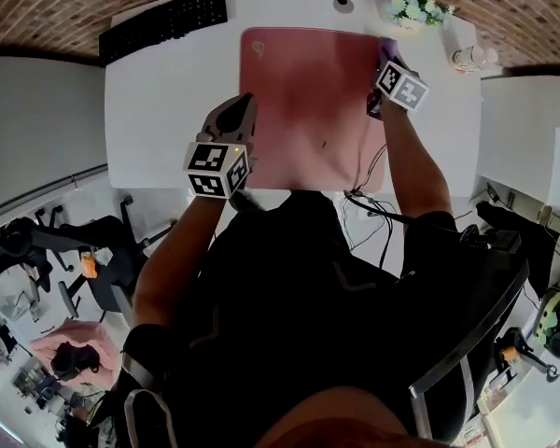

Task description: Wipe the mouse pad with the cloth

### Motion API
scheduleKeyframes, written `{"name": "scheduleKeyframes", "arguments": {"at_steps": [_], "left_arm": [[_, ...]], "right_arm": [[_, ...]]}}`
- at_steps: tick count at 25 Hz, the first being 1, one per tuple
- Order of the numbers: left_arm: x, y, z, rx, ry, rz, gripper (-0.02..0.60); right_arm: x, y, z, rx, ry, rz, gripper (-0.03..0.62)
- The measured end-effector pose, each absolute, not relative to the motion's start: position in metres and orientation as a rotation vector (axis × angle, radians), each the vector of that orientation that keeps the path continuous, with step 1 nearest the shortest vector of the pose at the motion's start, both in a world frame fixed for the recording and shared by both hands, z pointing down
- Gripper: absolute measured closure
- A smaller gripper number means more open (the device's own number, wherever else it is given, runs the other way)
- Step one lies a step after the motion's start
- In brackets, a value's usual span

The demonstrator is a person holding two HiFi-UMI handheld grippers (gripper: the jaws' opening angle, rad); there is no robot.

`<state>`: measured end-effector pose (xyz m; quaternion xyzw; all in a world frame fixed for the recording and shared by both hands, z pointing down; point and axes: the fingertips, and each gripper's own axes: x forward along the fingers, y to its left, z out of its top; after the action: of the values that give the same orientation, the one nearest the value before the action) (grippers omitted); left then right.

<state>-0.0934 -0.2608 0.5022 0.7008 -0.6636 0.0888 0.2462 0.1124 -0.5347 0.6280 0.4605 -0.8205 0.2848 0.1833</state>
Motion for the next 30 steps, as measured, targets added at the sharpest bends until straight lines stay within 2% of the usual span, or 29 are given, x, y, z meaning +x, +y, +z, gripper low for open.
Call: {"name": "scheduleKeyframes", "arguments": {"at_steps": [30], "left_arm": [[-0.15,-0.184,0.497,1.75,-1.966,0.184,0.577]], "right_arm": [[-0.06,-0.457,0.647,0.913,-2.412,0.807,0.536]]}}
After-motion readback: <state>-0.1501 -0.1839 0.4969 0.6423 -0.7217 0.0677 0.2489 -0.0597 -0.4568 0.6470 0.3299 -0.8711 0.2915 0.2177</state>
